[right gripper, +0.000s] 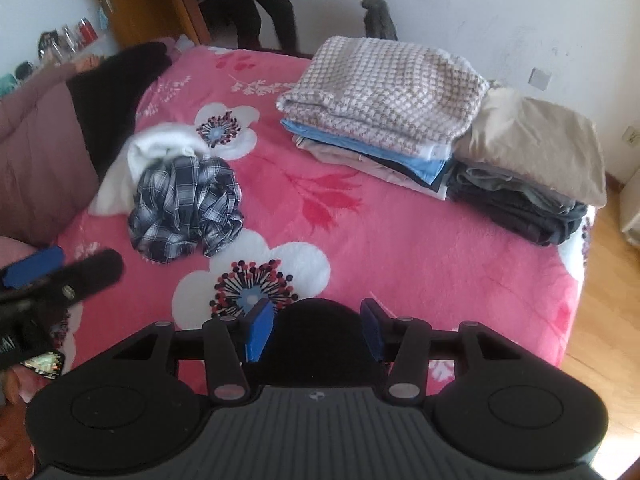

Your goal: Fold clothes

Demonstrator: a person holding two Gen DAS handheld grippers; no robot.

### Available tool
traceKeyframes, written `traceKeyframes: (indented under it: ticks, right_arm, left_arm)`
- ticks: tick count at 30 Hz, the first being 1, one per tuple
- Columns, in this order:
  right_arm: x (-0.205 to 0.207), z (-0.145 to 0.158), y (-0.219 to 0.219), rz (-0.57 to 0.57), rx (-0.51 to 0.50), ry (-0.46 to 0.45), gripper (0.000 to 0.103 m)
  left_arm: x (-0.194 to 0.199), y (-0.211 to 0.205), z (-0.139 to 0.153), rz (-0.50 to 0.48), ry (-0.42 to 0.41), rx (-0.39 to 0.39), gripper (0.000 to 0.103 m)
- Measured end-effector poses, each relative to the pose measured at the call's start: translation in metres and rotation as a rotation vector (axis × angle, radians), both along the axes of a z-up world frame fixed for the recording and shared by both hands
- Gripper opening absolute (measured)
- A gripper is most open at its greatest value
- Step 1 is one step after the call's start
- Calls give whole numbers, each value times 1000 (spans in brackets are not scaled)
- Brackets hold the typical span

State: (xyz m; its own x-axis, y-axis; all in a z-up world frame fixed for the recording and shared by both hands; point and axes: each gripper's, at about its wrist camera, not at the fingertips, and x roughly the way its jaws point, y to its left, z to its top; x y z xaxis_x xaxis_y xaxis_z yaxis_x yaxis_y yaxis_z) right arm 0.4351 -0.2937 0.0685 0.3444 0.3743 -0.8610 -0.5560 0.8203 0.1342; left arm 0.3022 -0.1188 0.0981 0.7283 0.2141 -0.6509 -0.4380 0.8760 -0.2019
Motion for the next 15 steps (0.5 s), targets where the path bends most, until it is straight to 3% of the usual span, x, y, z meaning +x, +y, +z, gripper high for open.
traceKeyframes:
  ticks: [3,9,13,15]
  right_arm:
    - [-14,7,19,-54,-47,-28,52]
    - [-38,47,51,-274,-81,-64,52]
    - [-52,86,58,-453,-50,-87,52]
    - [-62,108,58,-527,2,-118,52]
  left_arm:
    - [-10,32,9,-29,-15,1,101]
    - [-3,102,47,-195,-29,0,101]
    - [15,124,85,-333,-33,7,101]
    - [16,123,104,-390,-47,56,101]
